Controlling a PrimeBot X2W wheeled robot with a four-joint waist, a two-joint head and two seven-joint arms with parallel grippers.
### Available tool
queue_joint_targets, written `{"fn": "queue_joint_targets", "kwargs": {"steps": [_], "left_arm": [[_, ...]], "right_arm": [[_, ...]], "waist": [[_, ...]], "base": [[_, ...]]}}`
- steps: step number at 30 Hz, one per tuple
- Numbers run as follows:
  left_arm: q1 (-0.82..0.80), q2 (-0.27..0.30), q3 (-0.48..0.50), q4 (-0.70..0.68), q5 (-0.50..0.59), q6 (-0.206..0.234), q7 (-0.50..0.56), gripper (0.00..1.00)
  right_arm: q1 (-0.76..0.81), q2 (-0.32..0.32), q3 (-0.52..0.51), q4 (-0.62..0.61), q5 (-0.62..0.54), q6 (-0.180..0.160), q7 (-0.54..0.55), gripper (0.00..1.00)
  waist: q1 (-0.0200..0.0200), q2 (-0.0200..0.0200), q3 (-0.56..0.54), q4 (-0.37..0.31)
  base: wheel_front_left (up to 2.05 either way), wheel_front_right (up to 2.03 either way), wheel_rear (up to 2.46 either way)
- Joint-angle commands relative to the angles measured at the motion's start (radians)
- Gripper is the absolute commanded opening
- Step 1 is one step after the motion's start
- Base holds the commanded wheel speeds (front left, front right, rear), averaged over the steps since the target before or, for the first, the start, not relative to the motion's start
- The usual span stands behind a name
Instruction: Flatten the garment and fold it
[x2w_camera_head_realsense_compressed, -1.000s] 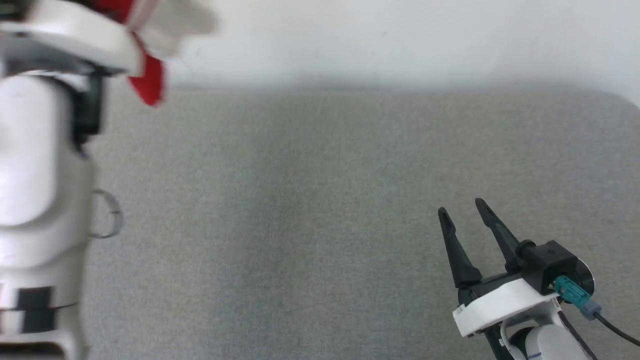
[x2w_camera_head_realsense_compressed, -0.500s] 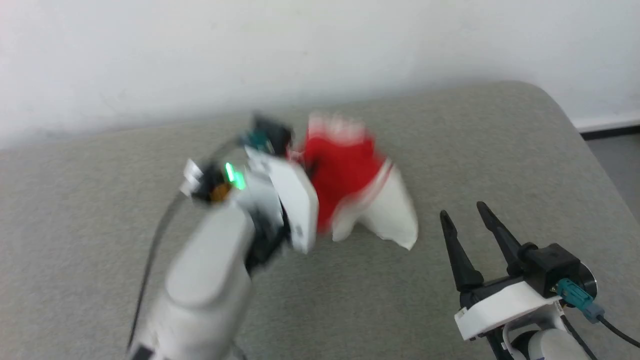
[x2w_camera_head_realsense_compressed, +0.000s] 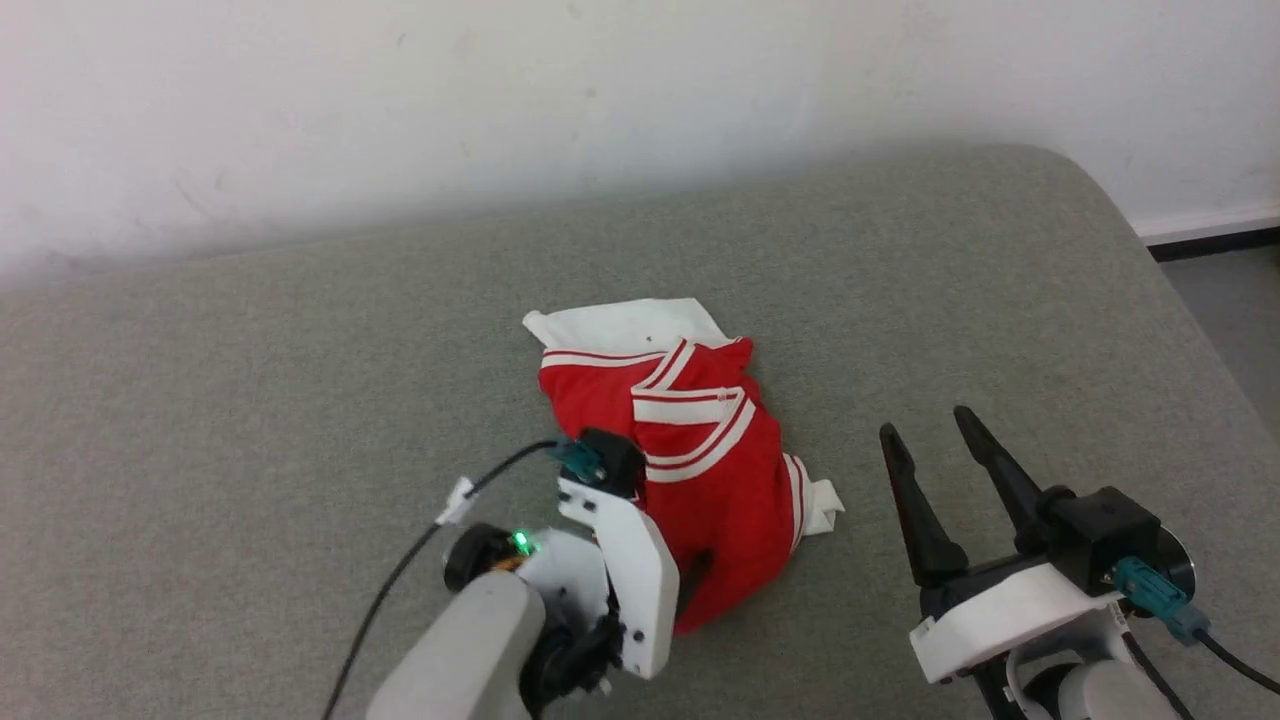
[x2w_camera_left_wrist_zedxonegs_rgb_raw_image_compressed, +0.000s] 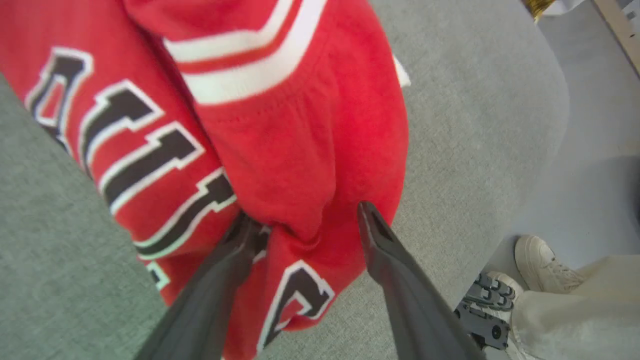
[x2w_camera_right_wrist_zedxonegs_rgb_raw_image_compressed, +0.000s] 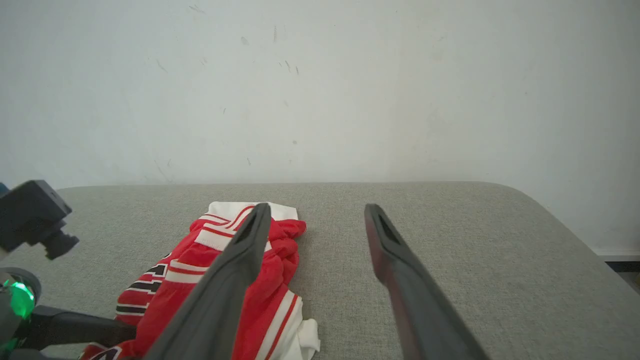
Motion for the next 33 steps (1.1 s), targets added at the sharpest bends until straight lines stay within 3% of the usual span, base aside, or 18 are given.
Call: {"fn": "queue_joint_targets", "kwargs": {"steps": [1,7,10,14,21,28,33], "left_arm": [[0.003,0.015,0.021,-0.038,0.020,0.013,-0.063,1.00],[-0.069,0.029,0.136,-0.122,0.138,0.126,-0.453,1.00],[-0.114,0.043,0.161,-0.073,0.178,0.162,-0.529,1.00],[-0.181,0.058,0.175,0.006,0.195,0.173,-0.548,1.00],[-0.340,0.105,0.205,0.260,0.178,0.160,-0.434,1.00],[-0.424,0.132,0.217,0.434,0.125,0.137,-0.195,1.00],[-0.422,0.117,0.206,0.497,0.074,0.092,-0.005,1.00]], "right_arm": [[0.011,0.000,-0.001,-0.008,0.003,-0.001,0.000,1.00],[0.001,0.000,0.016,-0.013,0.003,-0.001,-0.009,1.00],[-0.008,0.000,0.025,-0.012,0.008,-0.001,-0.016,1.00],[-0.018,0.000,0.029,-0.011,0.011,-0.001,-0.021,1.00],[-0.052,0.000,0.055,0.001,0.030,-0.001,-0.039,1.00],[-0.062,0.000,0.061,0.024,0.039,-0.001,-0.058,1.00],[-0.068,0.000,0.061,0.035,0.043,-0.001,-0.064,1.00]], "waist": [[0.0000,0.0000,0.000,0.005],[0.0000,0.0000,0.018,-0.019],[0.0000,0.0000,0.039,-0.050],[0.0000,0.0000,0.071,-0.078],[0.0000,0.0000,0.150,-0.157],[0.0000,0.0000,0.191,-0.198],[0.0000,0.0000,0.190,-0.192]], "base": [[0.00,0.00,0.00],[0.00,0.00,0.00],[0.00,0.00,0.00],[0.00,0.00,0.00],[0.00,0.00,0.00],[0.00,0.00,0.00],[0.00,0.00,0.00]]}}
